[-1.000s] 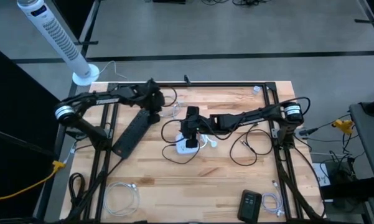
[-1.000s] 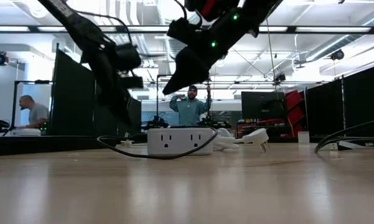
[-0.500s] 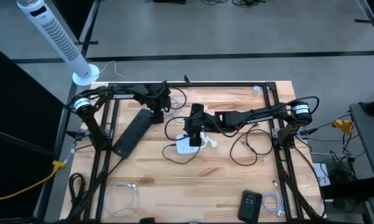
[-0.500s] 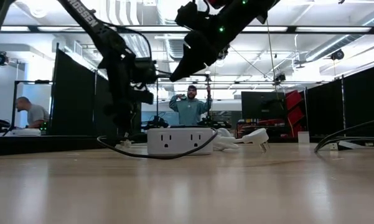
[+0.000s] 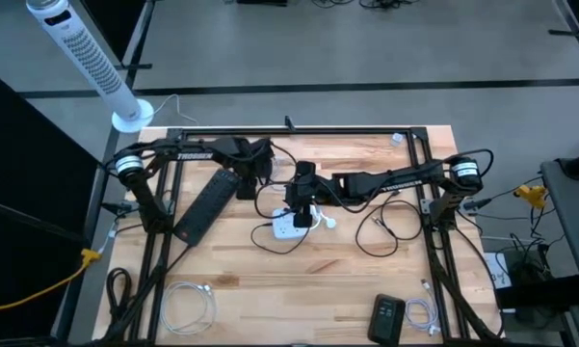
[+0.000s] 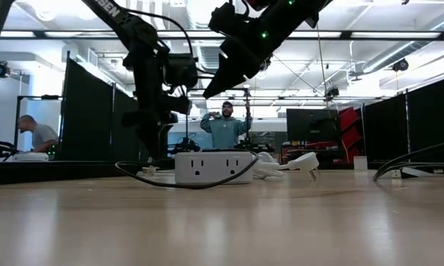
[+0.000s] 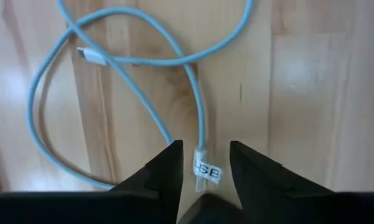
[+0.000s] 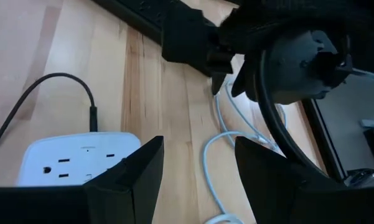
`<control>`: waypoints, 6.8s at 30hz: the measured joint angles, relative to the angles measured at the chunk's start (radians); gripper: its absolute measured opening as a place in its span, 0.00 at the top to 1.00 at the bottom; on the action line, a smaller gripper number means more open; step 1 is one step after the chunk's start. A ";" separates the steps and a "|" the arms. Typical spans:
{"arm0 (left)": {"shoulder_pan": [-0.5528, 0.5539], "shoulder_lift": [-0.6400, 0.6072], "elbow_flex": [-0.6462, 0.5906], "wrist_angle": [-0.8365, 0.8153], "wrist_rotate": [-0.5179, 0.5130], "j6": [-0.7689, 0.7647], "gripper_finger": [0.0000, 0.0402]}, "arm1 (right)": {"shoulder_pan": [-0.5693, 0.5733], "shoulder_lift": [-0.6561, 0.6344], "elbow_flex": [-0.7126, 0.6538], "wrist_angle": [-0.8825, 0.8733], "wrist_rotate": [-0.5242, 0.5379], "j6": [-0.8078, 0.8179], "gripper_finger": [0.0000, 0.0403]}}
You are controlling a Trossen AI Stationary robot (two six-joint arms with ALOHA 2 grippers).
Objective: Insert USB
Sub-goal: Insert the blue charger cable into the top black outlet extension
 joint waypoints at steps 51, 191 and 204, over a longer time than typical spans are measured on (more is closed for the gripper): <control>0.014 0.145 0.010 0.027 -0.106 -0.034 0.93 | 0.000 0.001 -0.001 -0.001 0.000 0.019 0.54; -0.232 -0.645 -0.303 -0.259 -0.210 -0.931 0.54 | 0.125 -0.056 -0.031 0.342 0.055 0.164 1.00; -0.198 -0.464 -0.351 -0.469 -0.116 -1.061 0.77 | 0.143 -0.067 -0.031 0.326 0.050 0.183 1.00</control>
